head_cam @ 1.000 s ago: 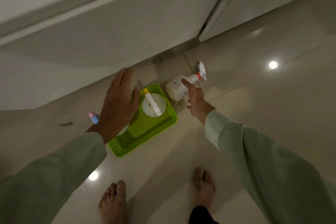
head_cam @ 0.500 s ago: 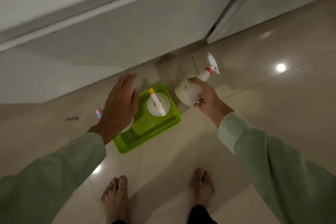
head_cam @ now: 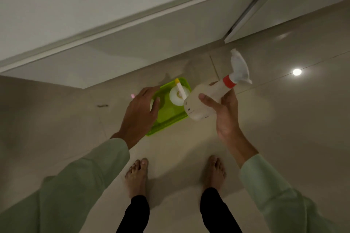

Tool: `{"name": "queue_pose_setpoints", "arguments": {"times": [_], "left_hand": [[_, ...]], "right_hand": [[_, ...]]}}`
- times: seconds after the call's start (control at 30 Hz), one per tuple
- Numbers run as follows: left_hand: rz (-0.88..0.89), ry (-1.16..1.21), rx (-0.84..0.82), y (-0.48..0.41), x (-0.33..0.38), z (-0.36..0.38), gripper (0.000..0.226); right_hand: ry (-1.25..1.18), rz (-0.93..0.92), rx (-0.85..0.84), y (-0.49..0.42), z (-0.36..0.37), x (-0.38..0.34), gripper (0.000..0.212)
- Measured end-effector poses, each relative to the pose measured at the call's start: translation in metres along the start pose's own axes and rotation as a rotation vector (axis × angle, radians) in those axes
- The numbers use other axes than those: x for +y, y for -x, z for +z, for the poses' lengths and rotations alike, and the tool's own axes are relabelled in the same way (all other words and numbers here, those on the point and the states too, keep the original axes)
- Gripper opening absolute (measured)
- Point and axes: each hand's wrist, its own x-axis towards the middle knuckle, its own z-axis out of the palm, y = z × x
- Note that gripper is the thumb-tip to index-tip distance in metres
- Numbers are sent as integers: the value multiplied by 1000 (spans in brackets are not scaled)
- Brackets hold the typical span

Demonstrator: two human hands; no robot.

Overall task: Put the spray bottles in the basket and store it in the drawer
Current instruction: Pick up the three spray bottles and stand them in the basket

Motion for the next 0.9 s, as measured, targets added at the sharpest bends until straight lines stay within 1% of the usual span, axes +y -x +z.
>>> {"name": "queue_pose_setpoints", "arguments": {"times": [0.13,0.23,0.37,0.47,0.7,0.77,0.9], "left_hand": [[-51,28,-22,42,-15,11,38],[-60,62,-31,63,-28,19,40],[-74,72,-40,81,-47,26,41],[-100,72,-40,87,-61,31,43],[-113,86,-42,77,-81,47,42],[-120,88,-45,72,-86,54,41],[-133,98,-67,63,-97,67,42]], "right_hand": [[117,-10,3,43,16,34,48],[235,-13,31,61,32,65,47],[380,-34,42,71,55,101,52],[437,-109,68,65,70,118,55],[569,-292,179,31,88,150,49],[626,-308,190,24,88,162,50],[780,-263,137,10,84,187,48]]}}
